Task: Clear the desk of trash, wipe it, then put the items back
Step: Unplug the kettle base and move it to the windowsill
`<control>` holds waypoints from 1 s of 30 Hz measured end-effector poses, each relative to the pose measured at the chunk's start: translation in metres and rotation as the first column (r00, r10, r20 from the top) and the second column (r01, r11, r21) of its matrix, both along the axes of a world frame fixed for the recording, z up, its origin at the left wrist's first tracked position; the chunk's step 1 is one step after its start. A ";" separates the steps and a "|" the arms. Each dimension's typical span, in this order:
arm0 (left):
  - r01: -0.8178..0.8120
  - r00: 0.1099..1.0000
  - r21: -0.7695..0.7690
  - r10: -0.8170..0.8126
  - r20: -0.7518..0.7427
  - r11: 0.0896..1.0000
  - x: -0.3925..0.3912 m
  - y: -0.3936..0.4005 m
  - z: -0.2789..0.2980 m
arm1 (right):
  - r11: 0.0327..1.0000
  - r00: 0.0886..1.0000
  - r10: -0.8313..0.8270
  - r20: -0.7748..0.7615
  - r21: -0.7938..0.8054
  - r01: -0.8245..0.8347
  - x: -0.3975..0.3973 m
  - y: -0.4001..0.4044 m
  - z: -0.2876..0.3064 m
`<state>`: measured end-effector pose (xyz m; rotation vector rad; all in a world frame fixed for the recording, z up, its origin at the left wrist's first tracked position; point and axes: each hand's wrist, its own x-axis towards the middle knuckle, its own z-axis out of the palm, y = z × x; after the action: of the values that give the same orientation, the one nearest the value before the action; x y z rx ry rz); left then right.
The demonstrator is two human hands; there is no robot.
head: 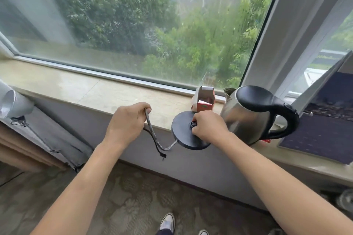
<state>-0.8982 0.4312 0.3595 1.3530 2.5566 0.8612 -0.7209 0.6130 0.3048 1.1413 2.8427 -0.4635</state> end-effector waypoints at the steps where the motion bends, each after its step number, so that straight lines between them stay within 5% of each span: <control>1: 0.031 0.999 0.014 -0.031 0.029 0.999 0.001 0.000 0.008 | 1.000 1.000 -0.018 0.005 0.001 0.018 -0.002 -0.001 0.000; 9: 0.192 0.932 0.268 -0.261 0.253 0.944 -0.008 -0.027 0.064 | 0.988 0.988 -0.153 0.015 -0.018 0.153 -0.014 -0.010 -0.003; 13: 0.404 0.870 0.399 -0.481 0.112 0.823 -0.016 -0.017 0.067 | 0.982 0.982 -0.190 -0.009 -0.016 0.190 -0.016 -0.016 -0.001; 17: 0.486 0.783 0.471 -0.607 0.140 0.736 -0.038 -0.003 0.066 | 0.970 0.968 -0.244 -0.050 -0.034 0.243 -0.016 -0.018 0.004; 25: 0.235 0.691 0.772 -0.660 0.295 0.591 -0.081 0.021 0.094 | 0.923 0.893 -0.373 -0.253 -0.004 0.385 -0.013 -0.041 0.048; 30: 0.108 0.521 0.883 -0.782 0.341 0.457 -0.099 0.045 0.132 | 0.862 0.831 -0.484 -0.274 0.016 0.507 -0.008 -0.058 0.082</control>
<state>-0.9975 0.4763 0.4913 1.3548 0.9789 1.9880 -0.7287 0.5550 0.3871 1.9958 2.7633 -0.5475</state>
